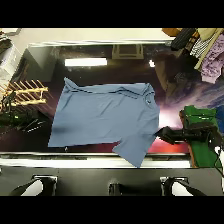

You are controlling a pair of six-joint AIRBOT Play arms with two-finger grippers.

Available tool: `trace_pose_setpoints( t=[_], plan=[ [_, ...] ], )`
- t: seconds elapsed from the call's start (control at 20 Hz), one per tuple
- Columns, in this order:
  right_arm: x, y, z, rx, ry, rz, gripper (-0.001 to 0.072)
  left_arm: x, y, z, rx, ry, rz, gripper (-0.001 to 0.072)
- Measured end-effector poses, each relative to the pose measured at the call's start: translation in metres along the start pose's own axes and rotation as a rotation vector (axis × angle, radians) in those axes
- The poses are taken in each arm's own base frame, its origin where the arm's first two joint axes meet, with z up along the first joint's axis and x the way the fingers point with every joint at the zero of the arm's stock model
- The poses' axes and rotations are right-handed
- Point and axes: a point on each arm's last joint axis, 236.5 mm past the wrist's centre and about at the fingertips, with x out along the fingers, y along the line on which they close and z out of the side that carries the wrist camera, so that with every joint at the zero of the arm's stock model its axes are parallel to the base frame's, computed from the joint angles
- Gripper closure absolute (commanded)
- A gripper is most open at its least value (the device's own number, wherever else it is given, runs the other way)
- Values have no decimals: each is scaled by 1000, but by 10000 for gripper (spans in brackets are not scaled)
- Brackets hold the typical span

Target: Fold the clothes and pants, and hang the long-sleeved shirts on hangers.

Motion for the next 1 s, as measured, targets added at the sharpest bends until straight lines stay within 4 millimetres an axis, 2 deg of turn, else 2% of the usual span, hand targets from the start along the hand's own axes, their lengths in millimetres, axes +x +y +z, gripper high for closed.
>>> trace_pose_setpoints(
  t=[0.1,0.15,0.2,0.25,0.3,0.35,0.5,0.65,0.8,1.0],
  plan=[
    [7,1,0,21,10,29,237,0,0,-1,-1,0,-2,34],
    [11,3,0,34,16,50,263,0,0,-1,-2,2,-2,35],
    [15,4,-1,40,28,62,362,0,0,-1,-3,2,-3,34],
    [20,4,-2,43,39,67,385,1,0,-1,-5,3,-3,34],
    [25,6,-4,38,54,73,582,0,0,-2,-6,6,-4,34],
    [30,5,-5,26,60,64,683,0,0,-4,-6,10,-1,34],
    [37,9,-8,13,78,69,685,0,14,-10,-32,17,24,34],
    [36,12,-6,-9,62,62,685,4,42,-30,-116,28,40,34],
    [27,18,-4,-26,38,50,685,18,63,-55,-205,49,23,34],
    [13,36,-3,-22,9,77,685,41,75,-83,-277,82,1,35]
  ],
)
